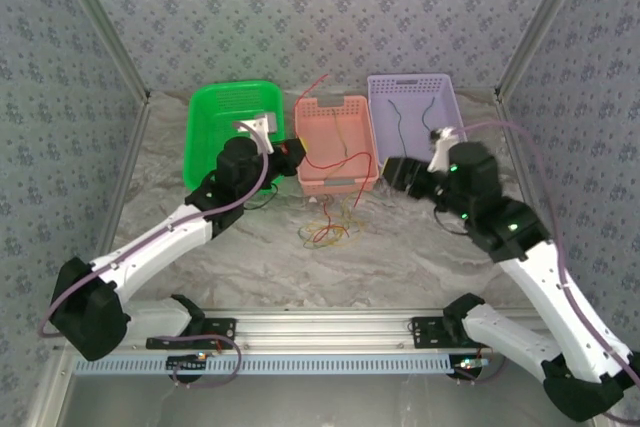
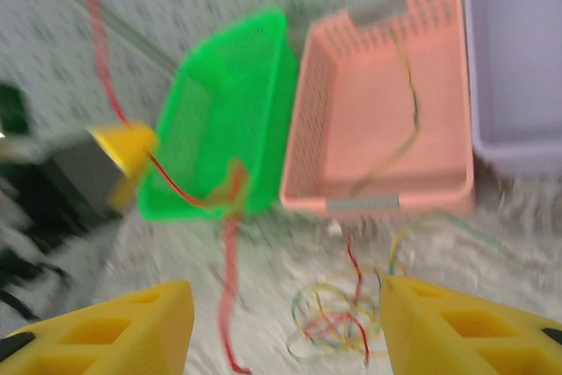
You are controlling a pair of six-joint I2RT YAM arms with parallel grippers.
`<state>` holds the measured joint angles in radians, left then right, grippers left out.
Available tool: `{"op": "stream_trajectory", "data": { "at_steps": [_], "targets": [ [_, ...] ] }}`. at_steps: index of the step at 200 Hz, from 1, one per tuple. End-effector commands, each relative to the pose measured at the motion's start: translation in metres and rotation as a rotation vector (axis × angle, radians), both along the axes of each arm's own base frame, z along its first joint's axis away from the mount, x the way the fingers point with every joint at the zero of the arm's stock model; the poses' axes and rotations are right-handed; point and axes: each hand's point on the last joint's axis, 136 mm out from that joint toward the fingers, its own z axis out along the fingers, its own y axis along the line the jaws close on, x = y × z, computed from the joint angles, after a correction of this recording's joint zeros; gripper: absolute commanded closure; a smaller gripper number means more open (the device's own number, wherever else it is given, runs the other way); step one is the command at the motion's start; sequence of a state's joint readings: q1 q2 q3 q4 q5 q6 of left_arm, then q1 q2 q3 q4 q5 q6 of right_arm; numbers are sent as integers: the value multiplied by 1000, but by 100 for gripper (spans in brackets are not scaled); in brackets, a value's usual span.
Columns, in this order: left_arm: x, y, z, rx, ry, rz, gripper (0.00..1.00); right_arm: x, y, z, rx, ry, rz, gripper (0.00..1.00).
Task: Untangle the cables
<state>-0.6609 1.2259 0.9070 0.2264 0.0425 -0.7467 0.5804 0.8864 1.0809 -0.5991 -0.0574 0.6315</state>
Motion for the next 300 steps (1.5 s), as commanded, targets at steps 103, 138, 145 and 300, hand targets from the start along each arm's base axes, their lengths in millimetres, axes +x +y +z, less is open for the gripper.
{"op": "stream_trajectory", "data": {
  "at_steps": [103,138,145,300],
  "targets": [
    [-4,16,36,-43,-29,1,100,-26,53,4,27,-195,59,40],
    [-4,16,34,-40,-26,2,100,-39,51,11,55,-228,73,40],
    [-4,16,34,-43,-26,3,100,-39,52,10,52,-227,76,39],
    [34,48,80,-167,-4,33,100,-22,88,-74,-330,-83,323,100]
  ]
}}
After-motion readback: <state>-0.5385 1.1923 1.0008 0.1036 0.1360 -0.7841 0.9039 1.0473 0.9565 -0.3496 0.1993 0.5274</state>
